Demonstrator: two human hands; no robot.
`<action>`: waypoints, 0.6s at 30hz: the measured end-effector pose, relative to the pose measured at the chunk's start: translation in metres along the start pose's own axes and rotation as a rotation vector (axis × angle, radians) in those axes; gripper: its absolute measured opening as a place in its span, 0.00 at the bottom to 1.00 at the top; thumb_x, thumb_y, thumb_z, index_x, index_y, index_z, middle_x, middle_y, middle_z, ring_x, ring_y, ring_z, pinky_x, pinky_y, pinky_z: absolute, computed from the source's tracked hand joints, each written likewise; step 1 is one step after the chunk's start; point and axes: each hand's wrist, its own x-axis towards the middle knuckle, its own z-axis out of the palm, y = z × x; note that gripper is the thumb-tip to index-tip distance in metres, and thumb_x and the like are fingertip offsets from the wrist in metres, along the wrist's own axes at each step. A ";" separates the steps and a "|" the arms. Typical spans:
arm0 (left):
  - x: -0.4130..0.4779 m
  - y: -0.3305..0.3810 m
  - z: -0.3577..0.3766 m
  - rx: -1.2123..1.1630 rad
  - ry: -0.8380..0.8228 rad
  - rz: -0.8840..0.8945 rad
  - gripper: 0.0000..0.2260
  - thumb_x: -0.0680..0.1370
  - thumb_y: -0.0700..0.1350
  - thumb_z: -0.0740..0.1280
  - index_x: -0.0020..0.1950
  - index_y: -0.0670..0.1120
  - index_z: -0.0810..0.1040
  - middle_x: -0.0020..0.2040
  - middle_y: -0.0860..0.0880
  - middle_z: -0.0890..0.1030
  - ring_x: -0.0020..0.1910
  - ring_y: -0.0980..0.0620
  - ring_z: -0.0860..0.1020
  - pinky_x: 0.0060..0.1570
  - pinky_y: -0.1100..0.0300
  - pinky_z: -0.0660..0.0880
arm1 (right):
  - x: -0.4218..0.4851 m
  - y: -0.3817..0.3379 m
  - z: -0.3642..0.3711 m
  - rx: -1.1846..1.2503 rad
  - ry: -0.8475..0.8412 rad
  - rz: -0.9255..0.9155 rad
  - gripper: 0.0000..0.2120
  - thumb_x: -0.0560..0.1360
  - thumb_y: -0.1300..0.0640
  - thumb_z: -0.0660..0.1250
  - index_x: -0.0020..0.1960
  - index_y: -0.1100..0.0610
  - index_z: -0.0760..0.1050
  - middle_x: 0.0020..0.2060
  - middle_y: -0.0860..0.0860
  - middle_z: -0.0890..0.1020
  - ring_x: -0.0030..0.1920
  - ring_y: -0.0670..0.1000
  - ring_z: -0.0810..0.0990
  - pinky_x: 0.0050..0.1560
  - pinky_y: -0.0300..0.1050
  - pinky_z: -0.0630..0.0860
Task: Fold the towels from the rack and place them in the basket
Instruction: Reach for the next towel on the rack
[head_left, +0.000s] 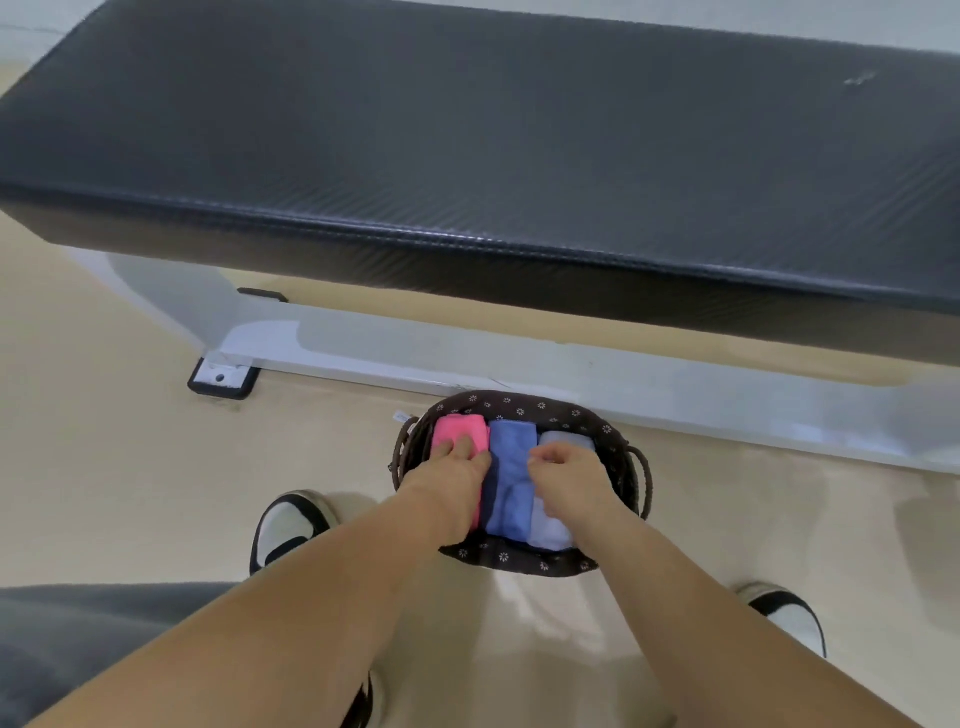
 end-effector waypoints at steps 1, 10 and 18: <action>-0.003 0.002 -0.003 -0.003 0.019 0.016 0.37 0.75 0.40 0.70 0.81 0.49 0.58 0.79 0.46 0.58 0.79 0.41 0.59 0.70 0.42 0.72 | -0.007 -0.005 -0.006 -0.030 -0.014 -0.030 0.07 0.78 0.60 0.64 0.47 0.57 0.82 0.39 0.50 0.79 0.40 0.51 0.76 0.46 0.51 0.79; -0.099 0.070 -0.112 -0.219 0.347 0.307 0.13 0.76 0.37 0.62 0.57 0.48 0.79 0.52 0.46 0.83 0.52 0.43 0.80 0.50 0.50 0.78 | -0.102 -0.099 -0.112 -0.549 -0.193 -0.192 0.14 0.80 0.49 0.64 0.45 0.59 0.79 0.39 0.57 0.79 0.38 0.55 0.75 0.38 0.44 0.74; -0.186 0.167 -0.194 -0.425 0.573 0.521 0.17 0.79 0.40 0.63 0.66 0.53 0.79 0.55 0.57 0.83 0.46 0.53 0.79 0.54 0.56 0.79 | -0.211 -0.143 -0.252 -0.838 0.006 -0.290 0.15 0.81 0.45 0.61 0.58 0.52 0.82 0.54 0.52 0.84 0.53 0.58 0.84 0.58 0.56 0.81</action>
